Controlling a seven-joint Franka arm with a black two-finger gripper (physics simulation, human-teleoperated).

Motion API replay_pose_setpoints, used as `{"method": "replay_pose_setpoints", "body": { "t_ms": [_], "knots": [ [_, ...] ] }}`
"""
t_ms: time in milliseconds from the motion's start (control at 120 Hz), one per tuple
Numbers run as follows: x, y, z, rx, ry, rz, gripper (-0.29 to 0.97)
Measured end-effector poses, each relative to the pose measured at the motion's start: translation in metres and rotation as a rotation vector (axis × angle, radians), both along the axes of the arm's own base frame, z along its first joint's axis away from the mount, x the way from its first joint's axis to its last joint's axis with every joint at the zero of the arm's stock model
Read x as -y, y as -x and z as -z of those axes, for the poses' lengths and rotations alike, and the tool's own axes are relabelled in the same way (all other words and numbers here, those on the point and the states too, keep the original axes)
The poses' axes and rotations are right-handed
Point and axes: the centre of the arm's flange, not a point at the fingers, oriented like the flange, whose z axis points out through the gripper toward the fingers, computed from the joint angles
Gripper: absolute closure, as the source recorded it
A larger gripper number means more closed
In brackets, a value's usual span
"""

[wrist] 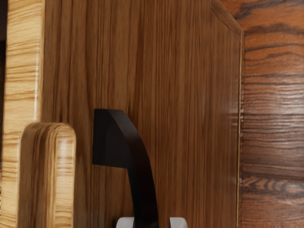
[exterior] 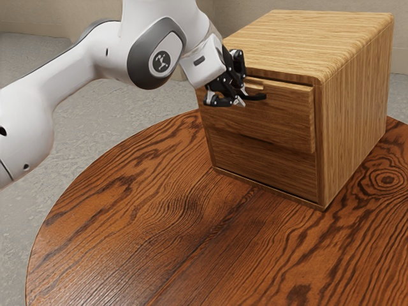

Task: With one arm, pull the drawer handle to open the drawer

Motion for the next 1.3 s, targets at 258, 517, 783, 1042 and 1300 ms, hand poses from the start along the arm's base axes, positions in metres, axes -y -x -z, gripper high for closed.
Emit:
{"method": "replay_pose_setpoints", "body": {
  "t_ms": [258, 517, 783, 1042, 1300],
  "knots": [
    [0.002, 0.005, 0.0, -0.006, -0.009, 0.003, 0.7],
    [0.005, 0.016, -0.004, -0.012, -0.02, 0.004, 0.71],
    [-0.005, 0.026, -0.008, -0.014, -0.03, -0.018, 0.72],
    [-0.001, 0.035, -0.007, -0.02, -0.023, -0.016, 0.74],
    [0.002, 0.049, -0.007, -0.021, -0.027, -0.02, 0.74]
  ]
}}
